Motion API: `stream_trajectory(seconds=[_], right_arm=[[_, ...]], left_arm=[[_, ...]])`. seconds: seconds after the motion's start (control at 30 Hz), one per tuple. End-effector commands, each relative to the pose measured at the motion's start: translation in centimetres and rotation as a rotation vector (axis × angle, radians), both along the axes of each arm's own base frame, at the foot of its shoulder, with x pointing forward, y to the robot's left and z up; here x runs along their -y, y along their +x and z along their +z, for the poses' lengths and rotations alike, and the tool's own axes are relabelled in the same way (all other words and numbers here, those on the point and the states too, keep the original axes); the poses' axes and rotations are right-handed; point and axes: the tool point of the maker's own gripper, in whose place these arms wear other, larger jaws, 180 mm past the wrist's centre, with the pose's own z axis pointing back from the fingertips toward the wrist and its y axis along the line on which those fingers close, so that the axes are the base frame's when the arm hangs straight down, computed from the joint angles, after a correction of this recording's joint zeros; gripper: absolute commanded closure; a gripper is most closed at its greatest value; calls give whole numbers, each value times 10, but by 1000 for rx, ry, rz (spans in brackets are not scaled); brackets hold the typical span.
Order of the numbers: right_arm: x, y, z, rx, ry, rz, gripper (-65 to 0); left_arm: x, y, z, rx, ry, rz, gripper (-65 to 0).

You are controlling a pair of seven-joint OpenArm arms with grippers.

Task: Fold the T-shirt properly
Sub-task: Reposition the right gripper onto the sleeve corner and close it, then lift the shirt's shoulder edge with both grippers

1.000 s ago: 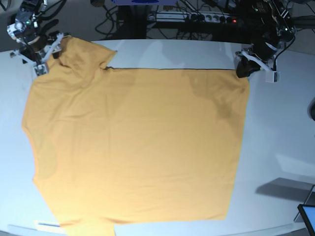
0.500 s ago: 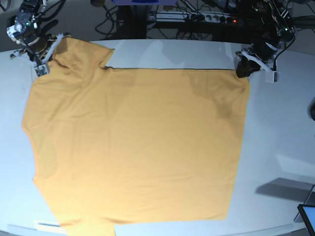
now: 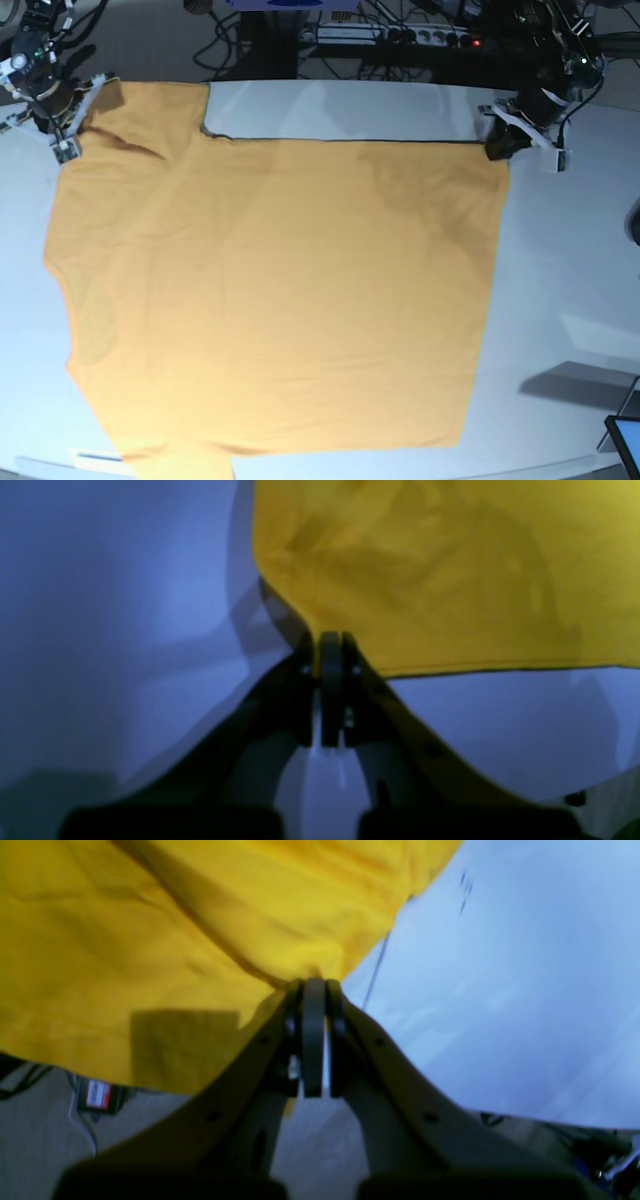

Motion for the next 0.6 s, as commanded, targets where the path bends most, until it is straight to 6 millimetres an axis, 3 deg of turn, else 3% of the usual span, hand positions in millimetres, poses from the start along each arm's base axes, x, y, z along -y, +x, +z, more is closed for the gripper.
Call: stream_trajectory(seconds=[0.0,0.13,0.57], right_arm=[[2,5,9,33,-12,9,-1],[3,6,11,41,-16,14,-1],[33,31,33,100,-242,60,-1]], left_arm=[[-1,9,18,62,18,-14,0],[1,15,33,101,47,-32,0],[1,19,41,122,62,-38,0]])
